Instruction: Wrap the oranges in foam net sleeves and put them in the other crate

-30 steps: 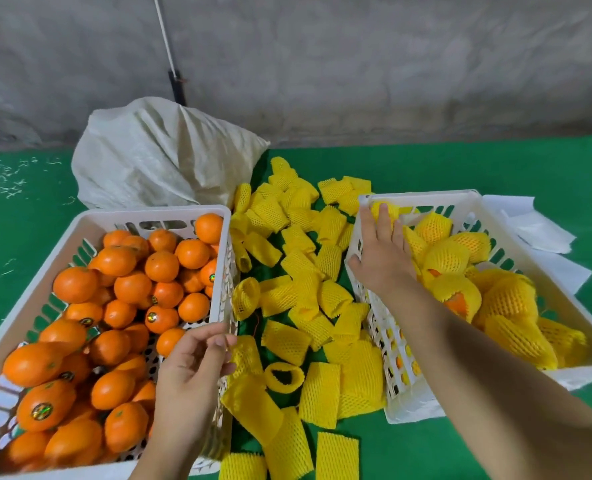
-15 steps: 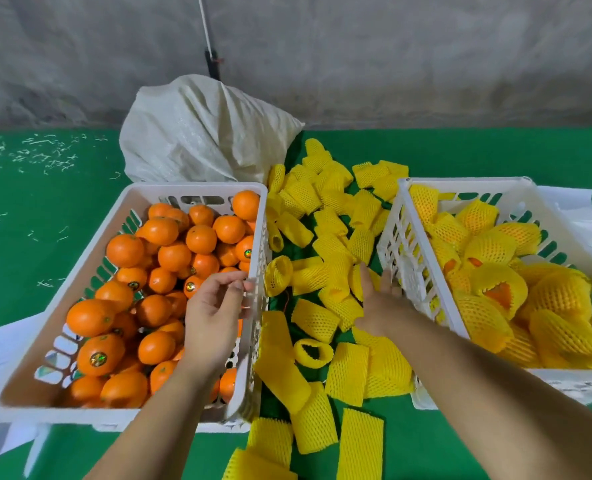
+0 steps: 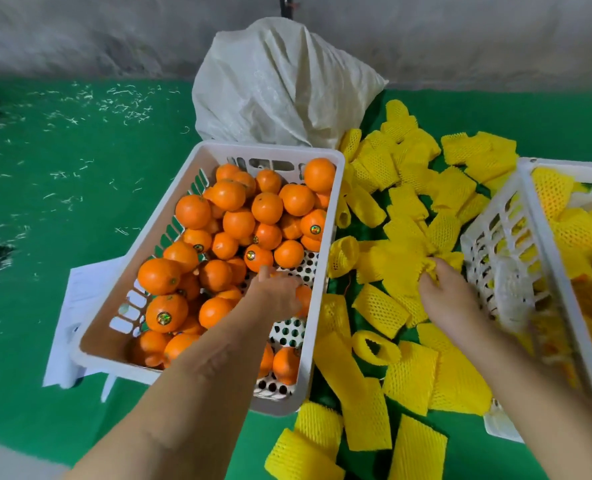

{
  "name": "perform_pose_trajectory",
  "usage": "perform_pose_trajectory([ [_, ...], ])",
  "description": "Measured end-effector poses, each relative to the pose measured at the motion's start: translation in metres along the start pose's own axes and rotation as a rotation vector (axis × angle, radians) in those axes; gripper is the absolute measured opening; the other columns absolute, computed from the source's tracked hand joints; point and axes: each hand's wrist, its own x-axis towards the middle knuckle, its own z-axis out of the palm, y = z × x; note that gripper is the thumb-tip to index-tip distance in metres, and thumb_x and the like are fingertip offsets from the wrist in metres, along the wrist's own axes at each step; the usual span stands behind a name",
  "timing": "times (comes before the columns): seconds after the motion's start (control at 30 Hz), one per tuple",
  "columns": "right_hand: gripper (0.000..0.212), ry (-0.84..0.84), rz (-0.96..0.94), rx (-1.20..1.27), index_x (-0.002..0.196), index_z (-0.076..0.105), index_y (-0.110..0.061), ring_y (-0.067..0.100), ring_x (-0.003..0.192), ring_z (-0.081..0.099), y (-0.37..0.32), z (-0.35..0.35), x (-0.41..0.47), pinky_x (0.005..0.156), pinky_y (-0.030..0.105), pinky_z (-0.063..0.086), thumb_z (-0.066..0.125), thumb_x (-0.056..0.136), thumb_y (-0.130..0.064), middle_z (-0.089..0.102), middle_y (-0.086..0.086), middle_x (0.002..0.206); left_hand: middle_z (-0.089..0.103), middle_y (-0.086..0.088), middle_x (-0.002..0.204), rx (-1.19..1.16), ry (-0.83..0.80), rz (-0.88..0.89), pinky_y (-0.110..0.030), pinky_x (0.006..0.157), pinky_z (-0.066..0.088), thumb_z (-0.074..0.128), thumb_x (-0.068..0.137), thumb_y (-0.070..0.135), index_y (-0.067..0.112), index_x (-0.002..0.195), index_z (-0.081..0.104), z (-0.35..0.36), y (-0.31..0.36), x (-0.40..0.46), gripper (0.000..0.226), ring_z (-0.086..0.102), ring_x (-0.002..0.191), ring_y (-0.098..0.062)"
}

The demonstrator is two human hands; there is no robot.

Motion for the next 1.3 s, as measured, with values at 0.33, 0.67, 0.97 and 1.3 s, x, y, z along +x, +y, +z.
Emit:
perform_pose_trajectory([
  [0.33, 0.04, 0.11, 0.122, 0.548, 0.137, 0.054, -0.034, 0.01, 0.104, 0.063, -0.052, 0.049, -0.052, 0.072, 0.025, 0.06, 0.046, 0.105, -0.01, 0.062, -0.012, 0.121, 0.041, -0.012, 0.153, 0.039, 0.166, 0.106, -0.052, 0.11, 0.036, 0.067, 0.102, 0.028, 0.016, 0.159, 0.035, 0.003, 0.019, -0.008, 0.066, 0.041, 0.138, -0.038],
  [0.67, 0.042, 0.274, 0.03, 0.659, 0.117, 0.052, -0.036, 0.02, 0.088, 0.067, -0.078, 0.049, -0.101, 0.058, 0.02, 0.054, 0.059, 0.098, 0.001, 0.063, -0.006, 0.106, 0.06, 0.03, 0.126, -1.466, 0.788, 0.202, -0.031, 0.086, 0.06, 0.071, 0.093, 0.056, 0.042, 0.135, 0.057, -0.03, 0.04, -0.131, 0.046, 0.066, 0.113, 0.0],
  [0.97, 0.048, 0.306, -0.163, 0.572, 0.109, 0.047, -0.042, 0.005, 0.103, 0.059, -0.099, 0.045, -0.135, 0.074, 0.016, 0.052, 0.077, 0.089, -0.01, 0.053, -0.017, 0.112, 0.06, -0.008, 0.145, -1.619, 0.118, 0.611, -0.041, 0.087, 0.058, 0.08, 0.082, 0.048, 0.02, 0.121, 0.074, -0.002, 0.062, -0.17, 0.048, 0.064, 0.122, -0.032],
  [1.3, 0.026, 0.296, -0.333, 0.421, 0.112, 0.068, -0.034, 0.003, 0.107, 0.061, -0.083, 0.034, -0.156, 0.085, 0.028, 0.055, 0.068, 0.095, -0.014, 0.064, -0.014, 0.113, 0.075, -0.002, 0.116, -1.742, 0.523, 0.364, -0.045, 0.086, 0.064, 0.074, 0.074, 0.073, 0.04, 0.112, 0.077, 0.011, 0.082, -0.167, 0.05, 0.074, 0.108, -0.028],
])
